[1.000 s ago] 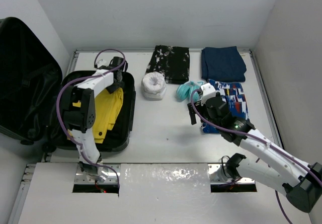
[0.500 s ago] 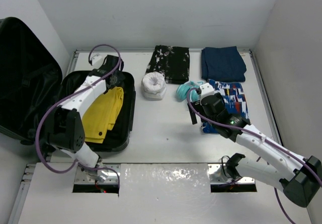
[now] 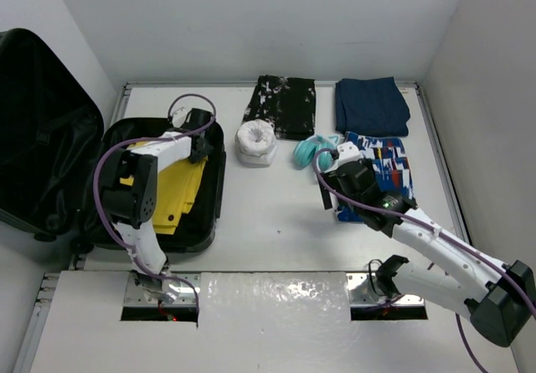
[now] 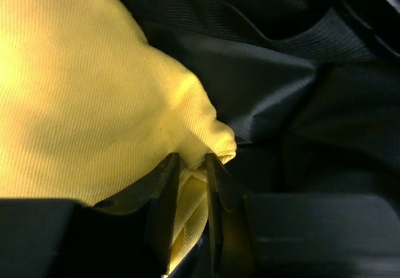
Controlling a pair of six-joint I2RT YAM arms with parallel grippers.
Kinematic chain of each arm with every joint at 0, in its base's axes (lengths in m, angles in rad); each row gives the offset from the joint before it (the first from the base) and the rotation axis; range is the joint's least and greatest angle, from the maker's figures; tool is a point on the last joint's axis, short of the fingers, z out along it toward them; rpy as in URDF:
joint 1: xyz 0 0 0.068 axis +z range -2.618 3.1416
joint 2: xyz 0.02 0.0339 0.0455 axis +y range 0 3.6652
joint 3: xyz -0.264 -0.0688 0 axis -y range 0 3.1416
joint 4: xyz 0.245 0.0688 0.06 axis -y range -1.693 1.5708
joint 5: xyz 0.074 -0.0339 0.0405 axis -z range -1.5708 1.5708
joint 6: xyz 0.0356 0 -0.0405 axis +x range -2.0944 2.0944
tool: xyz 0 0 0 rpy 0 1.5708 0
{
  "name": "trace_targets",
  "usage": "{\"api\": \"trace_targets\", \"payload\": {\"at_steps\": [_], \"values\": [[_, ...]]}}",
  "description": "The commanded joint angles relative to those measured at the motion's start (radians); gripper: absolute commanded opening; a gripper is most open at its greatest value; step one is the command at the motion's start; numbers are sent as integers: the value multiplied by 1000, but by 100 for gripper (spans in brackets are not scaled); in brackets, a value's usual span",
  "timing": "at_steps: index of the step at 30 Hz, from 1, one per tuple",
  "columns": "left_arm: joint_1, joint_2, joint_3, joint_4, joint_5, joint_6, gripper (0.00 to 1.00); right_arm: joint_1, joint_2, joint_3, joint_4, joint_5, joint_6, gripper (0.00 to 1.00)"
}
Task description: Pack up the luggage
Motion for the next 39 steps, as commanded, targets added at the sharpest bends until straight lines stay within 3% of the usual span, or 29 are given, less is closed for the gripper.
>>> {"api": "trace_targets", "payload": {"at_steps": [1, 3, 4, 7, 9, 10, 11, 16, 20, 26, 30, 35, 39], "values": [[-1, -16, -50, 40, 95, 13, 29, -46, 3, -19, 2, 8, 32, 99], [-1, -69, -31, 23, 95, 24, 43, -70, 14, -22, 8, -23, 37, 99], [-1, -93, -17, -8, 84, 29, 58, -77, 20, -21, 10, -26, 38, 99], [-1, -208, 45, -87, 36, 24, 78, -110, 24, -10, 5, -38, 43, 99], [1, -287, 98, -137, 3, 18, 85, -146, 35, 5, -12, -64, 38, 99], [-1, -310, 117, -178, -27, 13, 96, -158, 47, 10, -21, -64, 40, 99], [1, -335, 131, -203, -43, 9, 98, -170, 55, 17, -35, -64, 40, 99], [-1, -530, 117, -258, -45, 42, 100, -261, 116, 31, -90, -60, 43, 99], [-4, -691, -47, -209, 96, 127, 100, -313, 142, 16, -121, -61, 3, 99], [-13, -878, -231, -177, 277, 210, 99, -313, 239, -48, -41, -218, -42, 98], [-15, -947, -251, -217, 279, 254, 99, -311, 385, -58, -9, -255, -12, 81], [-15, -987, -239, -255, 258, 283, 99, -246, 387, -156, 144, -337, 207, 68], [-15, -992, -239, -261, 242, 291, 99, -111, 354, -229, 356, -313, 401, 67]]}}
